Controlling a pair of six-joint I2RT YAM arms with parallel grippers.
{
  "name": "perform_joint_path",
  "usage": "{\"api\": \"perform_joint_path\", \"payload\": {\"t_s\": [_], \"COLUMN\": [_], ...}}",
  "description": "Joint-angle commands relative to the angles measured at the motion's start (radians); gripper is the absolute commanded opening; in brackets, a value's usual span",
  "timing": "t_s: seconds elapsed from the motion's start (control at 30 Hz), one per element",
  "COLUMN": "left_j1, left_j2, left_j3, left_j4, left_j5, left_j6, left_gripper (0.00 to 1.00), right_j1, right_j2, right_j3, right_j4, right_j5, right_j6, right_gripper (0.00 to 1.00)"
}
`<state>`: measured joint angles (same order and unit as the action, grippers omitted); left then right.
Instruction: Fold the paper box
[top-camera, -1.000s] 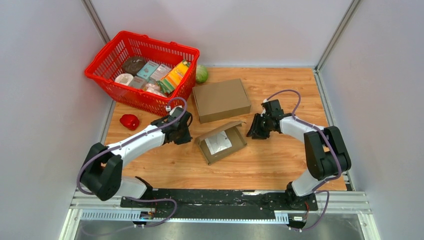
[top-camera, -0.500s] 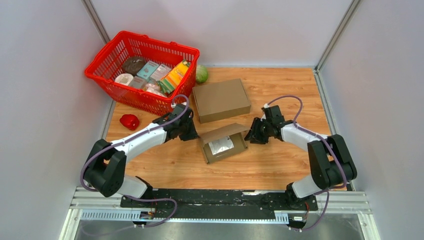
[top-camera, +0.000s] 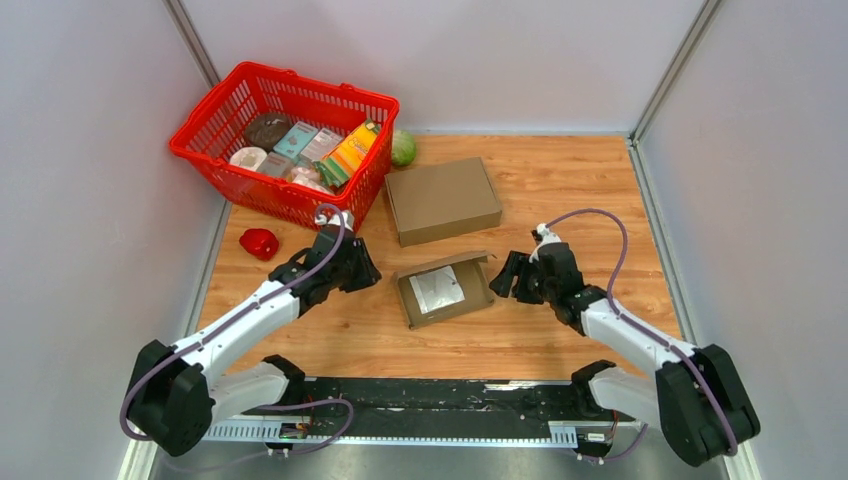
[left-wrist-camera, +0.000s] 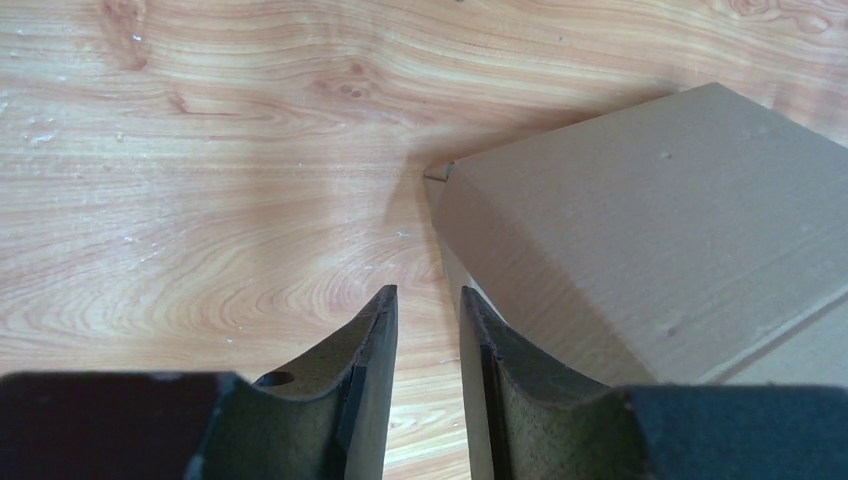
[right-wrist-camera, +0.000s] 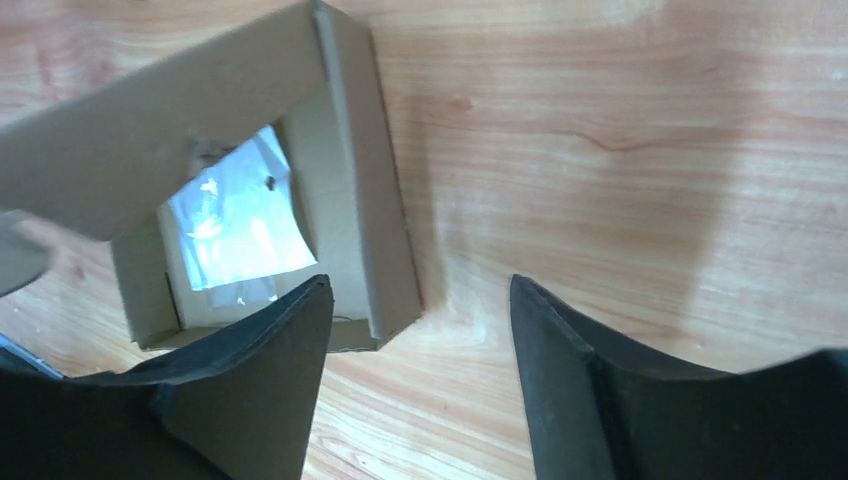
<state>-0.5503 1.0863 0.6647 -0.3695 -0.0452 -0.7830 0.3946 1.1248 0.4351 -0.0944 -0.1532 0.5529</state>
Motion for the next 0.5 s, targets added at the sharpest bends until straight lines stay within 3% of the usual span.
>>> {"api": "perform_joint_path", "payload": {"t_s": [0.0, 0.17, 0.3, 0.47], "left_j1": [0.001, 0.003, 0.001, -0.02], "left_j2": [-0.041, -0.152, -0.186, -0.204], "left_j3": [-0.023, -0.137, -0.158, -0.157], "left_j4": [0.009, 0.135, 0.158, 0.166], "left_j5": [0.008, 0.06, 0.134, 0.101], "left_j6": [0.028, 0.054, 0.086, 0.137], "left_gripper": [0.4, 0.52, 0.54, 0.54], "right_j1": [0.027, 0.162, 0.179, 0.181], "right_j2": [-0.108, -0.155, -0.097, -0.017], "right_j3": [-0.064, -0.084, -0.046, 0.017], "right_j4": [0.244, 0.38, 0.459, 0.484], "right_j5": [0.031, 0.088, 0.202, 0.262], "right_j6": [-0.04, -0.189, -0.27, -0.297], "right_gripper": [0.71, 0.74, 0.74, 0.59]}}
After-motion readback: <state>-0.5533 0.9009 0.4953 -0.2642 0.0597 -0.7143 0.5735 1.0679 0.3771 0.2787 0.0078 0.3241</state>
